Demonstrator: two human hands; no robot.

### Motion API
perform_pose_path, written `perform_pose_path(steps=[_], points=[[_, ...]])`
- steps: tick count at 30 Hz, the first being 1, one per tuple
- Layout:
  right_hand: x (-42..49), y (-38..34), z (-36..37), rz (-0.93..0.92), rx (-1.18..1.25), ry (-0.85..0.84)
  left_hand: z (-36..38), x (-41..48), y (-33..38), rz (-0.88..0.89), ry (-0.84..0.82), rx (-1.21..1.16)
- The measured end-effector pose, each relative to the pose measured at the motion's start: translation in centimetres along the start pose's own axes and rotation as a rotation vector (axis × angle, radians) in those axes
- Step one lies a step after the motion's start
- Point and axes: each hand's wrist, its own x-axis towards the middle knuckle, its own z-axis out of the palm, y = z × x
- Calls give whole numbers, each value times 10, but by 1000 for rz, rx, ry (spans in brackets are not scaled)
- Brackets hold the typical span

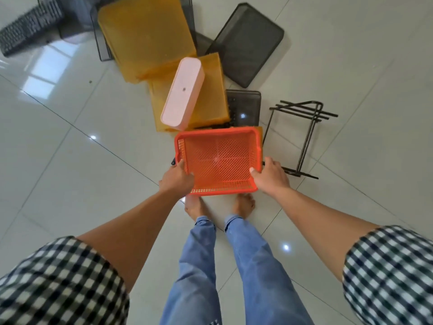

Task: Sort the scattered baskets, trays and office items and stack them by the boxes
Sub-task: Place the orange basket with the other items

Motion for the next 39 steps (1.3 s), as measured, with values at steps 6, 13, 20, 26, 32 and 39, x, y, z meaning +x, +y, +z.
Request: perform_pose_path(steps=[6, 13, 20, 26, 32, 39], points=[[83, 21, 38, 64, 10, -8, 45, 76, -39, -87, 1, -128], [142, 36, 77, 178, 123, -32, 92, 133, -63, -233, 19, -371], [144, 29, 99, 253, 297, 11, 95, 156, -67, -356, 18, -576], [86, 8, 70, 240, 311, 56, 59, 103, -76, -348, 7, -622], [-4, -22, 13, 145, 337, 126, 3, 8, -85, -310, 37, -726], [-102, -59, -50, -53, 367, 216, -64, -103, -91, -255, 222, -890]])
